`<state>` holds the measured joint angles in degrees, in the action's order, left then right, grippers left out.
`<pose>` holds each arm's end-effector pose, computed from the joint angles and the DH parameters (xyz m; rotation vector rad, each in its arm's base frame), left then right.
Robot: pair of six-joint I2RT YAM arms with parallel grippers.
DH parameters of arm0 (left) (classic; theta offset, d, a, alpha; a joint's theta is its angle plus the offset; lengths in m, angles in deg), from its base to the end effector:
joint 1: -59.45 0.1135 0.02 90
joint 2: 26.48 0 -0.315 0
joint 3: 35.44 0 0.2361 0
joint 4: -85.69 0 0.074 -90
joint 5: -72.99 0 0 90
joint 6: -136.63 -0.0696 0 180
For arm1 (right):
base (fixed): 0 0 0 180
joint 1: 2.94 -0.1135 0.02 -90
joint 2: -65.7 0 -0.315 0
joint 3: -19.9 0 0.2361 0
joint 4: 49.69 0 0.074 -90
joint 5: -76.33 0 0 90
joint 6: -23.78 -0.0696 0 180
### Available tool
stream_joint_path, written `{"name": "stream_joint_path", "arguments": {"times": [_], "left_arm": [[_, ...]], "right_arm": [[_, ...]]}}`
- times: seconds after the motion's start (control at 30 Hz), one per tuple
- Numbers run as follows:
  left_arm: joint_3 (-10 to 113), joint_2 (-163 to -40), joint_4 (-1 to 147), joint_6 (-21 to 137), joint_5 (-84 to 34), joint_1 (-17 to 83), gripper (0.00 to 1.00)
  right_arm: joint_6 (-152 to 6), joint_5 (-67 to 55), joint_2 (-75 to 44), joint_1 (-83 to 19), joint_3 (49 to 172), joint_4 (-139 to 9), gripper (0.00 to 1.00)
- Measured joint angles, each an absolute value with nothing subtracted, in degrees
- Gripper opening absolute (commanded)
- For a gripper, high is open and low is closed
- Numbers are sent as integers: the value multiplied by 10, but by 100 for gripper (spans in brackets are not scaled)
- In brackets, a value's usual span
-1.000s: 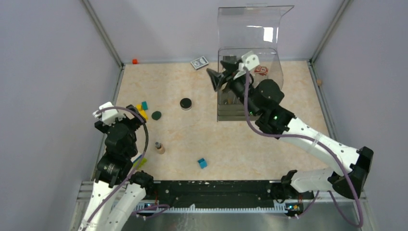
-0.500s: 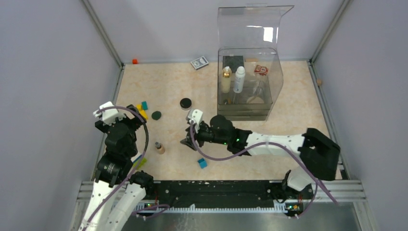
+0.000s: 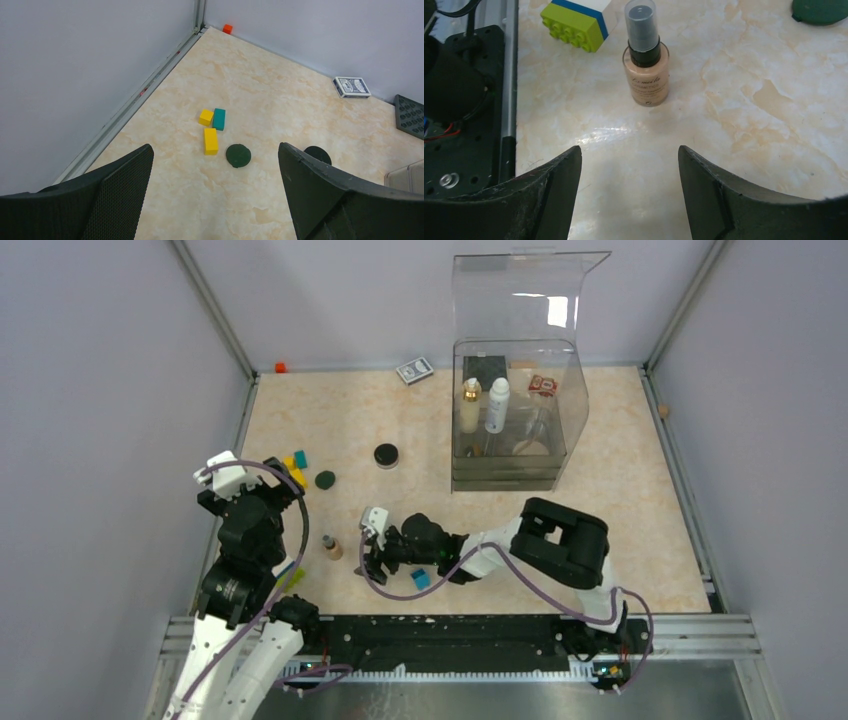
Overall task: Organize the makeup
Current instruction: Pick up the makeup from the center of the board.
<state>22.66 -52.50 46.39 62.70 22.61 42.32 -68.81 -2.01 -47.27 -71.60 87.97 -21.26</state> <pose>0.0738 0.0237 0.3610 -0.4905 1.5962 0.1487 0.1494 0.4210 0.1966 -1.2075 1.5795 1.0273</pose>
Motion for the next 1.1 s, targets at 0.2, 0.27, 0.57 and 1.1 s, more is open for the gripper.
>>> {"name": "stream_joint_path", "arguments": {"times": [0.2, 0.27, 0.57, 1.1], "left_arm": [[227, -525, 464, 627, 226, 424, 99], [227, -525, 464, 627, 226, 425, 99], [227, -525, 465, 627, 224, 425, 99], [227, -525, 465, 627, 224, 425, 99]], "right_arm": [[-677, -40, -535, -717, 919, -163, 70], [-670, -45, -551, -717, 936, -155, 70], [-635, -55, -610, -718, 1022, -149, 69], [-622, -46, -654, -719, 1090, -184, 56]]}}
